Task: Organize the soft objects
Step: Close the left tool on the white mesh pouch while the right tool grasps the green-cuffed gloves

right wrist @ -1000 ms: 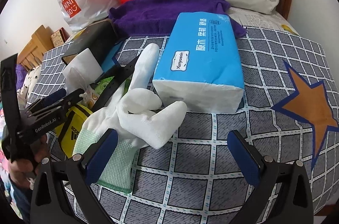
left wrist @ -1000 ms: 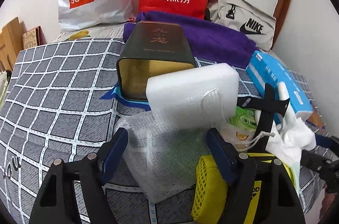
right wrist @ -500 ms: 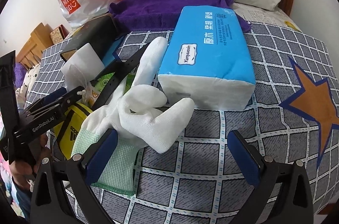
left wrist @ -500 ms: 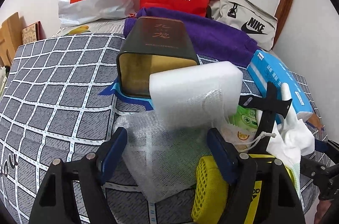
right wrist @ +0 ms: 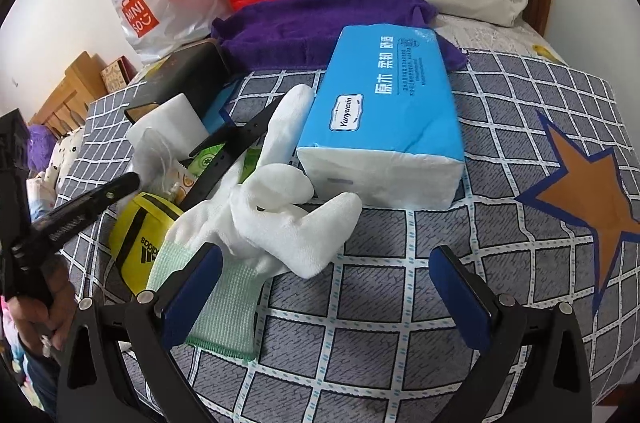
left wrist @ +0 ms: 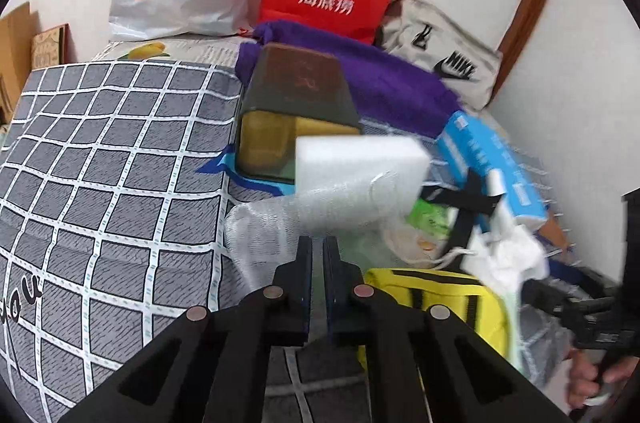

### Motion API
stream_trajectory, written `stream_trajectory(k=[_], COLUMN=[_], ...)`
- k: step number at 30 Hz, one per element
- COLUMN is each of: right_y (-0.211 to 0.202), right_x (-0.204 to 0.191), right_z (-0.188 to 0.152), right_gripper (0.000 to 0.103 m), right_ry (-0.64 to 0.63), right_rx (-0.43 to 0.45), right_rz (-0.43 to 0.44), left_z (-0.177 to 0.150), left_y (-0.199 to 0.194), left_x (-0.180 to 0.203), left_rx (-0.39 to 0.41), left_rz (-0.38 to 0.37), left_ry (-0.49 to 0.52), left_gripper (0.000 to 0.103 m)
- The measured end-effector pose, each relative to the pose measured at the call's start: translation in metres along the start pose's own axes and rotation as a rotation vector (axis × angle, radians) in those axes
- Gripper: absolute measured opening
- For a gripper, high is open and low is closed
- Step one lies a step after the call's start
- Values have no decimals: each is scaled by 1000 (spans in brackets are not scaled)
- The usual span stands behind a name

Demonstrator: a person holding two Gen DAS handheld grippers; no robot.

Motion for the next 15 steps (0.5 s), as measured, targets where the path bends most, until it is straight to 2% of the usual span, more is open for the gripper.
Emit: stream_trajectory(k=[5, 7, 9, 10, 11, 15], right_y=[-2, -3, -4, -4, -3, 3], right_x=[1, 0, -1, -1, -1, -2], right_z=[-3, -4, -5, -5, -6, -10], right_gripper=[102, 102, 102, 102, 102, 102], right_ry=[4, -2, -7, -9, -12, -5], right_rx=[-4, -4, -4, -4, -6, -25], right_rz=[19, 21, 24, 24, 23, 22], left_z=[0, 1, 2, 3, 7, 13], left_y=[-4, -2, -1, -2, -3, 3], left_x=[0, -3, -9, -11, -16, -17], left_rx=[5, 5, 8, 21, 52, 39], left_rz=[0, 13, 43, 45, 50, 17], left_ry=[27, 20, 20, 19, 15, 20], left_gripper=[7, 19, 60, 69, 75, 78])
Point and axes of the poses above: each gripper's, at about its wrist camera, not at the fingertips, and y roughly the way its jaws point, x to its right, z to its top, the point moved 6 cm from there along y, roughly the way its jaws point, and after that the axes turned 6 degrees about x, right-handed, at the moved point
